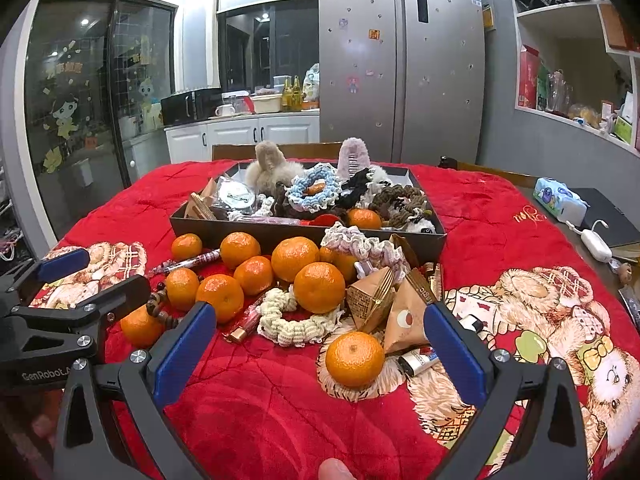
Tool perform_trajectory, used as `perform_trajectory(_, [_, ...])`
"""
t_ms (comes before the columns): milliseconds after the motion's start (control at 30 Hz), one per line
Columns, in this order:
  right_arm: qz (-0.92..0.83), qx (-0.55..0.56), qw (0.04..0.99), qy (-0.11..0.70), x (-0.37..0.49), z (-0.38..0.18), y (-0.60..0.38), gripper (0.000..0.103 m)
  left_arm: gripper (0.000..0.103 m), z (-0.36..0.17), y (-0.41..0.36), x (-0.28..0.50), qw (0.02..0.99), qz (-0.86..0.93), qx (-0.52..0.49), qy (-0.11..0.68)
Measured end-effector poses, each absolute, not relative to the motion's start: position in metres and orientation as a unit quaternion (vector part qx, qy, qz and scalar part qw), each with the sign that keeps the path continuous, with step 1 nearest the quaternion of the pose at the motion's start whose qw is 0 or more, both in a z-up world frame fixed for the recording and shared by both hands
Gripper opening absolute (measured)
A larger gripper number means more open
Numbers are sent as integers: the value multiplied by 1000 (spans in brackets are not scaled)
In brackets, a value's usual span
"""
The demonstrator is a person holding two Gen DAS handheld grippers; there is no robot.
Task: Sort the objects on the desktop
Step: 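Move both grippers toward the loose mandarin oranges on the table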
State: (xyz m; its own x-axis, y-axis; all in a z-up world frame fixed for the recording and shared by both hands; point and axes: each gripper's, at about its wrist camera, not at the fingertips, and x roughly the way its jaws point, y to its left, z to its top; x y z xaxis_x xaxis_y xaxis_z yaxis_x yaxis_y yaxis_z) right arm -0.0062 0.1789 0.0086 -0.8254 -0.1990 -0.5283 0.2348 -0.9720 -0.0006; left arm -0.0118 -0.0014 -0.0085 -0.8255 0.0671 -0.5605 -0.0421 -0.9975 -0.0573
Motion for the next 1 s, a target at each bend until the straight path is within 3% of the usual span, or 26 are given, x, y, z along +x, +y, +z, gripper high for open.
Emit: perform_trajectory(1000, [-905,399,148,-26,-46,-24,195,103,103,-51,5,-50,26,895,-445,3])
